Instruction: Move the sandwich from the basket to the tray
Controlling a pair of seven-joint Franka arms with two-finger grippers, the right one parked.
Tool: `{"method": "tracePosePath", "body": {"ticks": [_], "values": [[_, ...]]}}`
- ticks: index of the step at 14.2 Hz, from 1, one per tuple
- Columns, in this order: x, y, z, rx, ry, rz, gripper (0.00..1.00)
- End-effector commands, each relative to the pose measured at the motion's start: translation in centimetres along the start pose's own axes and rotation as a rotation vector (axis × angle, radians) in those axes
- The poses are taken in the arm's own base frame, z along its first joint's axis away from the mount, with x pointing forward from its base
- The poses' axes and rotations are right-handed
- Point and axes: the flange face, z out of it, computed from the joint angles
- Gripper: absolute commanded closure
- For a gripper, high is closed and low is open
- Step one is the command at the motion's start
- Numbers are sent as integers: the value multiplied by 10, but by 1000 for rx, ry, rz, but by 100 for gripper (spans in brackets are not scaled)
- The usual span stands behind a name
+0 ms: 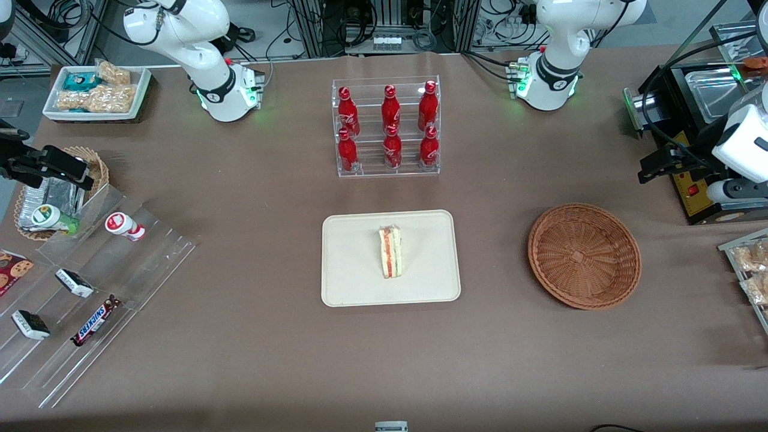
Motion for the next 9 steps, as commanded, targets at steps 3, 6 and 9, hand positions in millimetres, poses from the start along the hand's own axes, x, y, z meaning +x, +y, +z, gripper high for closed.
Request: {"method": "tracePosePath", "body": {"ticks": [3, 6, 9], "values": [[-19, 5, -15, 2, 20, 23, 0], [-19, 1, -14, 1, 17, 17, 0], [-16, 1, -11, 1, 17, 17, 0]]}}
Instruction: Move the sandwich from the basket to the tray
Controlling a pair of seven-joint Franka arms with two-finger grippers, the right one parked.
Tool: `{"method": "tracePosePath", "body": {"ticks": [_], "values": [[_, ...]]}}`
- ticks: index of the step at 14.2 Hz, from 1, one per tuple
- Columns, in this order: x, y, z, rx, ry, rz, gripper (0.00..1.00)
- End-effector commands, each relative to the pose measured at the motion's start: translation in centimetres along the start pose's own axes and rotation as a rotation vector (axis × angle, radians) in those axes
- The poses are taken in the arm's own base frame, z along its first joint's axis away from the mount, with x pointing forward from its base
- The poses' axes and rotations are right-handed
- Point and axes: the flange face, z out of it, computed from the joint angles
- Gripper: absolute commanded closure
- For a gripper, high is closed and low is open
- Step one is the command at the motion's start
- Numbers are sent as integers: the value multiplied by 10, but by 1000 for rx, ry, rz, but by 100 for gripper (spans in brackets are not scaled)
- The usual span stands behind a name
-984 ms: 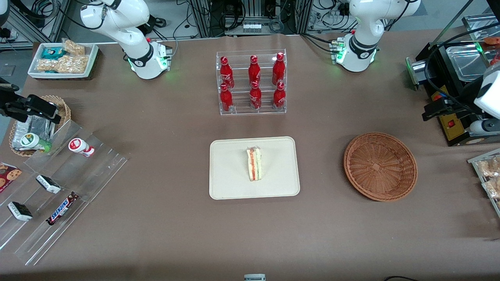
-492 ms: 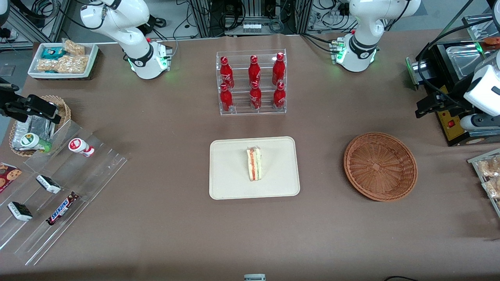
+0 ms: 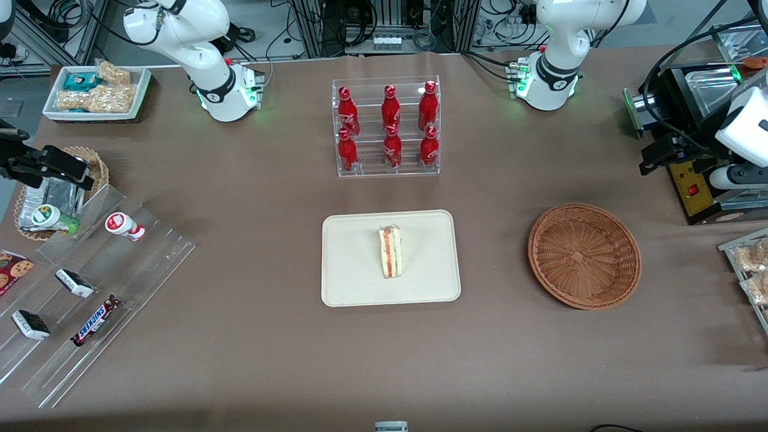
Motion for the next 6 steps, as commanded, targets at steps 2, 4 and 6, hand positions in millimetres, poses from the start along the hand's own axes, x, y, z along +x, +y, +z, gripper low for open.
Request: {"method": "tracePosePath", "body": {"ticks": [2, 4, 6], "values": [[-3, -1, 3, 1, -2, 10, 0], [-2, -1, 5, -1, -3, 10, 0], [-2, 0, 5, -1, -3, 12, 0]]}}
